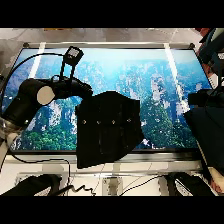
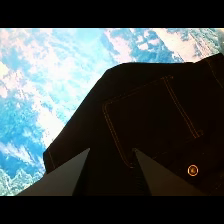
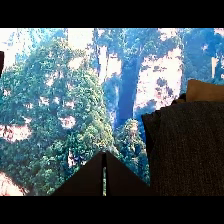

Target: Fold the clothes and pants, and hang the long-sleeved shirts on hangers.

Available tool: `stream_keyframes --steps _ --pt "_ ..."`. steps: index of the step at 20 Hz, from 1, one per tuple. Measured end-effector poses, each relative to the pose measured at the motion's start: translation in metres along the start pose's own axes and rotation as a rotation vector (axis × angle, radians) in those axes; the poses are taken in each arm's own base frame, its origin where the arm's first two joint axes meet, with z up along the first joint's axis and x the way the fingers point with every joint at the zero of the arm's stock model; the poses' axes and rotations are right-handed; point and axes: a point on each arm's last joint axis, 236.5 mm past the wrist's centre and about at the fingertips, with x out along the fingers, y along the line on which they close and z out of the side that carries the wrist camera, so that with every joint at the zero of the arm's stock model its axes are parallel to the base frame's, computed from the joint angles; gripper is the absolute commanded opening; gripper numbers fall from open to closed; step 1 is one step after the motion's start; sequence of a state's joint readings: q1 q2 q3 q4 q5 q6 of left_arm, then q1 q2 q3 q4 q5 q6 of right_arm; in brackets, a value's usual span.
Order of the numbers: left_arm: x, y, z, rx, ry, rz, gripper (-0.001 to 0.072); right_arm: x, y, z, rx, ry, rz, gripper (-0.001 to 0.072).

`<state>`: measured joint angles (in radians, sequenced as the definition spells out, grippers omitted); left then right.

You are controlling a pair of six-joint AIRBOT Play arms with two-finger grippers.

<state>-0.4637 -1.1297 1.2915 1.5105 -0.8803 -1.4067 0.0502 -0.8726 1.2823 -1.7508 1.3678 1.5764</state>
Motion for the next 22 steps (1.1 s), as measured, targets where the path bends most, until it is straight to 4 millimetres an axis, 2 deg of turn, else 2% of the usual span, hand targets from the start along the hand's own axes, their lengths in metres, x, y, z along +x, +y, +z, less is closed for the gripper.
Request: stream_keyframes --steps 13,17,19,21,22 --pt "0.0 0.0 0.0 0.0 0.001 0.0 0.0282 0.0 0.0 0.0 0.0 -0.001 0.001 0.004" --pt "0.0 0.0 0.0 0.0 0.0 0.0 0.0282 0.002 0.001 0.013 -0.004 -0.049 0.001 0.004" --pt "0.0 0.0 0.0 0.0 0.0 0.0 0.0282 0.011 -0.006 0.009 -0.05 -0.024 -0.027 0.0039" --pt "0.0 0.0 0.0 0.0 0.0 0.0 0.0282 0.033 -0.008 -0.008 -0.074 0.047 -0.029 0.0039" --pt "0.0 0.0 0.0 0.0 0.0 0.0 0.0283 0.048 -0.002 -0.023 -0.079 0.096 0.002 0.0039"
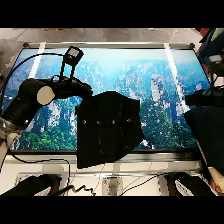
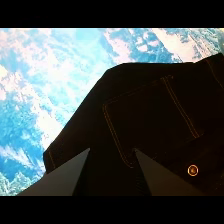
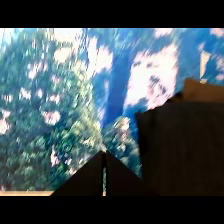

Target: Fold the clothes and pants, and hang the long-sleeved shirts on hangers.

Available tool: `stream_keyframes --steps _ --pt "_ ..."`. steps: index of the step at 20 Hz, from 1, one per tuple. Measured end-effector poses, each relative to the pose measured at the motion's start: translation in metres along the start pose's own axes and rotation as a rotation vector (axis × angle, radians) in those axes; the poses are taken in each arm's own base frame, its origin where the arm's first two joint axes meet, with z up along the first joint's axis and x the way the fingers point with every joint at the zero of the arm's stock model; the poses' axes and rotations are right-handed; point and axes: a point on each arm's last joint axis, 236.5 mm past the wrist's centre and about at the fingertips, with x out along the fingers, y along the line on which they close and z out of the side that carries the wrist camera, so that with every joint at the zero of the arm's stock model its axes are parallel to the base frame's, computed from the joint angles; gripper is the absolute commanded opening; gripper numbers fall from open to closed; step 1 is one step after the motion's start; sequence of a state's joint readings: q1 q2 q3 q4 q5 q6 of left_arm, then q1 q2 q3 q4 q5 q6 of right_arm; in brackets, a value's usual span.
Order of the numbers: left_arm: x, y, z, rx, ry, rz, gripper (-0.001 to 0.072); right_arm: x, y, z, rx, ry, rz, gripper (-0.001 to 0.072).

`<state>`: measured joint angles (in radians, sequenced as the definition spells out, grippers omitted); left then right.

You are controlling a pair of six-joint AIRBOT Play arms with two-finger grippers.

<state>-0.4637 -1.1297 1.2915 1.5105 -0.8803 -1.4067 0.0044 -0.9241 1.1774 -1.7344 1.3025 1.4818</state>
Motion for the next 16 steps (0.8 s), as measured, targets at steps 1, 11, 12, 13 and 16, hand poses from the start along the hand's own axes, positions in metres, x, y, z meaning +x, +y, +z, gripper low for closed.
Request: stream_keyframes --steps 1,11,12,13,16 --pt "0.0 0.0 0.0 0.0 0.0 0.0 0.0282 0.017 0.012 -0.014 -0.013 0.049 0.049 0.0039" --pt "0.0 0.0 0.0 0.0 0.0 0.0 0.0283 0.106 0.172 -0.154 0.099 0.419 0.649 0.046" --pt "0.0 0.0 0.0 0.0 0.0 0.0 0.0282 0.109 0.179 -0.161 0.127 0.449 0.67 0.0465" --pt "0.0 0.0 0.0 0.0 0.0 0.0 0.0282 0.112 0.186 -0.167 0.158 0.482 0.697 0.0492" --pt "0.0 -0.003 0.0 -0.01 -0.001 -0.011 0.0282 0.117 0.209 -0.177 0.242 0.564 0.785 0.0531"
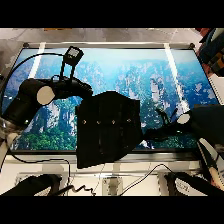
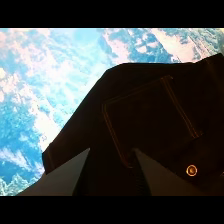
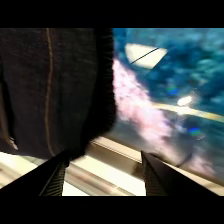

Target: Fold the clothes and pants, and hang the long-sleeved shirts on hangers.

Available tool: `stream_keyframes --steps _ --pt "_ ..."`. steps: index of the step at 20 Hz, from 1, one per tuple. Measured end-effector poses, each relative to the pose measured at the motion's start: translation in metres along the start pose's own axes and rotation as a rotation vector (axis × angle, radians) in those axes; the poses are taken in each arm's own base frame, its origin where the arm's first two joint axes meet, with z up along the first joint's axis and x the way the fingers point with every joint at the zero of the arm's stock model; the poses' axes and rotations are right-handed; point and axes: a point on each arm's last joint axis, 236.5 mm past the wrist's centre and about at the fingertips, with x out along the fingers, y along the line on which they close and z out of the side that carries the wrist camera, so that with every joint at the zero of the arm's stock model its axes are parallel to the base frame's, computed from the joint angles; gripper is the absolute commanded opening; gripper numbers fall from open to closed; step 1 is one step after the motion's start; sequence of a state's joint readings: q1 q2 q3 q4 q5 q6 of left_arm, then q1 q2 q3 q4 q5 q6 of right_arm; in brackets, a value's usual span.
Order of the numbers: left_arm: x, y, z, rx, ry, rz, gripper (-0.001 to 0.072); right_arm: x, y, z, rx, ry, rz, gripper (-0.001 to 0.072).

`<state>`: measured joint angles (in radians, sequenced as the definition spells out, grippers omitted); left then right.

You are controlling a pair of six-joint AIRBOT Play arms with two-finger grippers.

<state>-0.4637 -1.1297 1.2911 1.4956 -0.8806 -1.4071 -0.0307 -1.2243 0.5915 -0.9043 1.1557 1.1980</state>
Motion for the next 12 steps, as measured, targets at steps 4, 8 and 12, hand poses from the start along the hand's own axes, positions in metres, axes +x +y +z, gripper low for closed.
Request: stream_keyframes --steps 4,8,12 --pt "0.0 -0.007 0.001 -0.025 -0.003 -0.03 0.0283 0.019 0.013 0.004 0.075 0.024 0.117 0.0495" --pt "-0.001 0.002 -0.006 0.001 0.024 0.004 0.0277 0.025 0.021 0.021 0.092 -0.03 0.177 0.0073" --pt "-0.003 0.048 -0.044 0.013 0.161 0.117 0.008 0.023 0.028 0.046 0.07 -0.138 0.219 0.0047"
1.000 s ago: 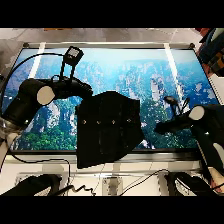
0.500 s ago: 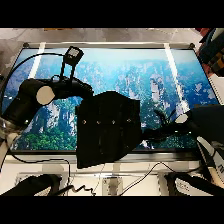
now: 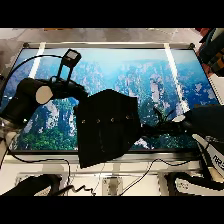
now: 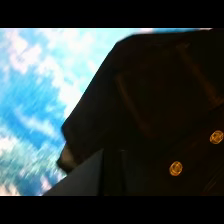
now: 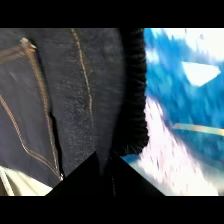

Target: Fold the clothes and pants, and hang the long-sleeved shirts on hangers.

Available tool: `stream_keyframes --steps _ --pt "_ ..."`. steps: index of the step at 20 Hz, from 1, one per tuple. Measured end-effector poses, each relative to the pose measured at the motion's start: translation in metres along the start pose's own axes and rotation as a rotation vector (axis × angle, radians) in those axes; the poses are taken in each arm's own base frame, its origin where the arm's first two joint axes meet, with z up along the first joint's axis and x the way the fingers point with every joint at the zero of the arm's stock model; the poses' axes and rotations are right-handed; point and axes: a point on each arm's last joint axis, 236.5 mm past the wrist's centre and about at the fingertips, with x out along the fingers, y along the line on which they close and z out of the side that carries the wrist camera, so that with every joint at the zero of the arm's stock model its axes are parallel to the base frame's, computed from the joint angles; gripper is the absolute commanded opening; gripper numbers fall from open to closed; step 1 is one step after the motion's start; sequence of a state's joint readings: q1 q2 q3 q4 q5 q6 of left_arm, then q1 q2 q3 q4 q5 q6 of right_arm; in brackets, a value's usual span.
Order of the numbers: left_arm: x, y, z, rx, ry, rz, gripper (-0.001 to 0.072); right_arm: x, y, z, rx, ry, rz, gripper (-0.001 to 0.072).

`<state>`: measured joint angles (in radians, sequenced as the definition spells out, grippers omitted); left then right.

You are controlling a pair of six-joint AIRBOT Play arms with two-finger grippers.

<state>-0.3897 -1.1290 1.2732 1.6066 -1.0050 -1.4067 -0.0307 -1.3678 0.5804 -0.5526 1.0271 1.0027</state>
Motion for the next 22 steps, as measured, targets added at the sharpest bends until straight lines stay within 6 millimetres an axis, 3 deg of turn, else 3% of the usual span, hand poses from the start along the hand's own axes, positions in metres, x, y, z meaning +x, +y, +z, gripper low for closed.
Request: stream_keyframes --steps 2,4,5,7,10,12,14,17,18,19,22 --pt "0.007 0.028 -0.042 -0.049 0.133 0.041 0.0074 0.001 0.002 0.009 -0.013 -0.036 0.009 0.0041" --pt "0.014 0.046 -0.1 -0.132 0.303 0.045 0.0064 0.003 0.005 0.013 -0.033 -0.055 0.008 0.0041" --pt "0.016 0.046 -0.134 -0.192 0.398 0.019 0.0123 0.005 0.007 0.013 -0.044 -0.056 0.008 0.0041" --pt "0.019 0.026 -0.192 -0.305 0.555 -0.089 0.0567 0.011 0.011 0.012 -0.068 -0.056 0.003 0.004" --pt "0.017 -0.033 -0.254 -0.469 0.719 -0.316 0.0576 0.021 0.018 0.006 -0.107 -0.044 -0.007 0.0041" --pt "0.011 -0.071 -0.279 -0.537 0.787 -0.452 0.0576 0.026 0.022 0.002 -0.129 -0.031 -0.011 0.0041" --pt "0.005 -0.095 -0.298 -0.578 0.834 -0.534 0.0575 0.03 0.025 -0.001 -0.143 -0.023 -0.013 0.0041" --pt "0.003 -0.109 -0.318 -0.593 0.868 -0.564 0.0574 0.033 0.028 -0.004 -0.152 -0.015 -0.011 0.0041" --pt "0.003 -0.11 -0.322 -0.59 0.874 -0.563 0.0532 0.033 0.028 -0.004 -0.152 -0.015 -0.01 0.0041" --pt "0.004 -0.11 -0.326 -0.586 0.877 -0.557 0.0406 0.034 0.029 -0.005 -0.154 -0.013 -0.009 0.004" --pt "0.006 -0.112 -0.33 -0.566 0.865 -0.567 0.0398 0.034 0.031 -0.005 -0.152 -0.013 -0.001 0.004"
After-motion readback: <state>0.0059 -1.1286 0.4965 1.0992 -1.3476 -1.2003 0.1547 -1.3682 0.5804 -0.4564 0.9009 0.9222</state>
